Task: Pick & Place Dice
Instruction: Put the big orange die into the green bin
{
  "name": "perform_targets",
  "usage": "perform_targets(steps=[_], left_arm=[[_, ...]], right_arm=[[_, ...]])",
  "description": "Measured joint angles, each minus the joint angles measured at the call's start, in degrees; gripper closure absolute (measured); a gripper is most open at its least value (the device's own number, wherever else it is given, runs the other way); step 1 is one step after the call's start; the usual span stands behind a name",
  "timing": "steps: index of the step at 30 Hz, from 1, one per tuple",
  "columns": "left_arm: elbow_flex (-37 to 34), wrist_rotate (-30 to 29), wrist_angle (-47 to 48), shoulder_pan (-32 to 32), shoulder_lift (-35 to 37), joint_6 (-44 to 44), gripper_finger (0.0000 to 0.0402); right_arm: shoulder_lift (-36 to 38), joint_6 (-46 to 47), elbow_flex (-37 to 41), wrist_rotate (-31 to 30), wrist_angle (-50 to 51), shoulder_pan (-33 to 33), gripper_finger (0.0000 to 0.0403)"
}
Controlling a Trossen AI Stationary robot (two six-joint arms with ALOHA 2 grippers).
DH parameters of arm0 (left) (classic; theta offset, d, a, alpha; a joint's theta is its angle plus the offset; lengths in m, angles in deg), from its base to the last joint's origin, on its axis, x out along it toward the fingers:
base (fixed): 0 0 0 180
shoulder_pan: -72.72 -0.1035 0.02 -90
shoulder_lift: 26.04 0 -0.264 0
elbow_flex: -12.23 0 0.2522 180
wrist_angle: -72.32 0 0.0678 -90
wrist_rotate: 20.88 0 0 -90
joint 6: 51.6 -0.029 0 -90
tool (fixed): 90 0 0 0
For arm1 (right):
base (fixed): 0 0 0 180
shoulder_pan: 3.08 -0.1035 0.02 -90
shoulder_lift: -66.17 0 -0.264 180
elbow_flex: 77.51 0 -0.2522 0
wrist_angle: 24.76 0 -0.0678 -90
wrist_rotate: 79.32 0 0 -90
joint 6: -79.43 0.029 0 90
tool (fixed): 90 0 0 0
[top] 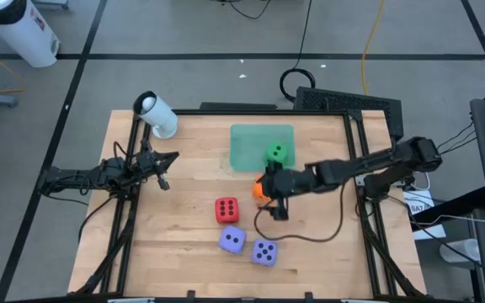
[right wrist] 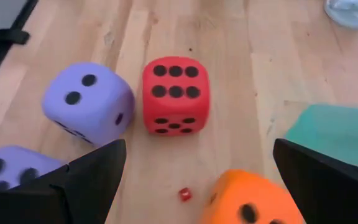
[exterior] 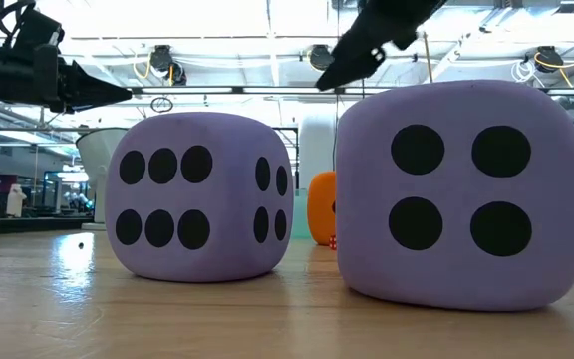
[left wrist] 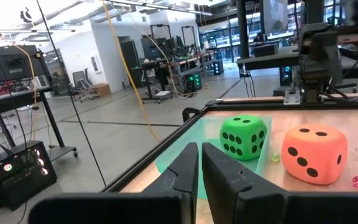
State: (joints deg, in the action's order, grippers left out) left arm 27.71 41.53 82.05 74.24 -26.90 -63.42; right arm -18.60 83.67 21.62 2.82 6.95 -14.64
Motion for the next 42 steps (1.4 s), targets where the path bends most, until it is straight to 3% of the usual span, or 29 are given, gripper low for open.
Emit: perform_targets(steps=[4, 9, 14, 27, 37, 42], left_arm=[[0.0, 0.0, 0.0, 0.0, 0.0, 0.1, 0.0371], [0.0, 0.0, 0.0, 0.0, 0.0, 0.1, 0.0371], [0.0, 0.0, 0.0, 0.0, 0.0, 0.3, 0.0371], [0.0, 0.0, 0.1, 0.0, 0.0, -0.1, 0.0371], [0.0, 0.0, 0.9, 0.0, 0.0, 0.0, 0.0371], [0.0, 0.0, 0.9, 0.0, 0.0, 0.0, 0.0371]], right_arm=[[0.0, 7.9, 0.0, -5.7, 1.2, -4.6, 0.0005], [0.0, 8.7, 0.0, -13.1, 1.9, -8.8, 0.0005], [0.0, 12.0, 0.0, -17.7, 5.1, -6.7, 0.0005], [-5.3, 18.5, 0.0, -8.7, 8.5, 4.7, 0.0003], [-5.2, 18.8, 0.0, -11.4, 12.0, 7.8, 0.0003], [-7.0, 17.9, 0.0, -8.0, 12.2, 8.5, 0.0003]])
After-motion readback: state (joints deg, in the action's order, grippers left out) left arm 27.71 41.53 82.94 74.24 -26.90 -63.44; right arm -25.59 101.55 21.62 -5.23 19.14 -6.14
